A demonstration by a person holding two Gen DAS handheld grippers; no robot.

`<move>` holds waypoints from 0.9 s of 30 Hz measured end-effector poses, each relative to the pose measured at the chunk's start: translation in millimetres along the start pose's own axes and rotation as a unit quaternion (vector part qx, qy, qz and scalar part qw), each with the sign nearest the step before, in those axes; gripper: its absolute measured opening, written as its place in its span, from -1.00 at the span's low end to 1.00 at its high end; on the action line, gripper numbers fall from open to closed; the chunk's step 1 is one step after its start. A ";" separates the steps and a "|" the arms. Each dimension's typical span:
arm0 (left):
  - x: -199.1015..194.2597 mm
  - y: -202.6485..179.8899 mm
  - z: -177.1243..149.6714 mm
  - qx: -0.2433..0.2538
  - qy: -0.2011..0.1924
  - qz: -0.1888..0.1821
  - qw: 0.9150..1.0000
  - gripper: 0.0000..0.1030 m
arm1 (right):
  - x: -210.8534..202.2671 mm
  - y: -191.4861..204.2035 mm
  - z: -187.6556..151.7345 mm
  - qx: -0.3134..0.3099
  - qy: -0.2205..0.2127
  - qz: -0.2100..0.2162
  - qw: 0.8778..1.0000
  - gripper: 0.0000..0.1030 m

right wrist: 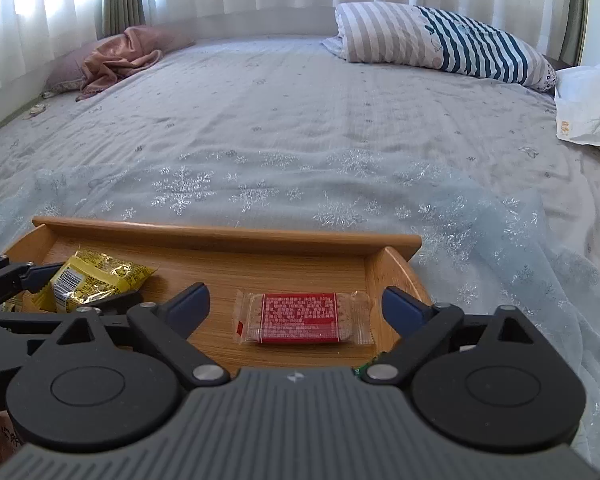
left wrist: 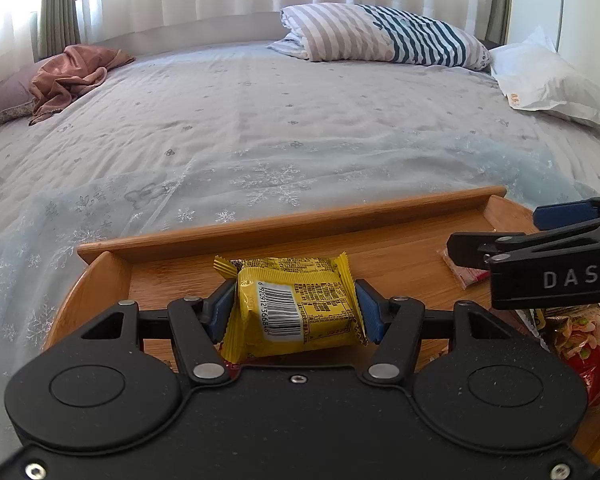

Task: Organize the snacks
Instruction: 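Lower the red wafer pack and yellow bag onto the tray and open both tools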

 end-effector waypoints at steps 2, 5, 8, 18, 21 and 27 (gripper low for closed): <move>-1.5 0.6 0.9 0.000 -0.003 -0.002 1.000 0.13 | -9.8 0.8 1.9 -0.003 -0.014 -0.006 1.000 1.00; -4.8 2.1 2.1 -0.001 -0.007 -0.008 1.000 0.11 | -27.6 1.5 3.6 -0.003 -0.037 -0.010 0.999 1.00; -6.4 2.8 4.1 0.006 -0.012 -0.004 1.000 0.11 | -47.3 1.1 3.6 -0.001 -0.061 -0.012 0.998 1.00; 1.6 0.9 3.5 0.008 0.000 -0.004 1.000 0.14 | -93.2 -1.6 -25.5 0.009 -0.098 -0.007 0.995 1.00; 4.9 4.9 6.8 0.006 -0.002 0.014 1.000 0.14 | -101.3 -2.7 -37.4 0.010 -0.100 -0.006 0.995 1.00; 10.6 12.0 6.2 -0.008 0.015 0.029 0.999 0.18 | -105.6 -4.5 -60.0 0.031 -0.087 0.010 0.996 1.00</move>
Point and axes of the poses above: each gripper's, at about its wrist camera, not at the fingertips, and x roughly the way its jaws point, y to its left, z to its top, the point moved 7 cm from there along x, roughly the way its jaws point, and after that the axes turned 8 degrees about y, right-handed, at the moved point
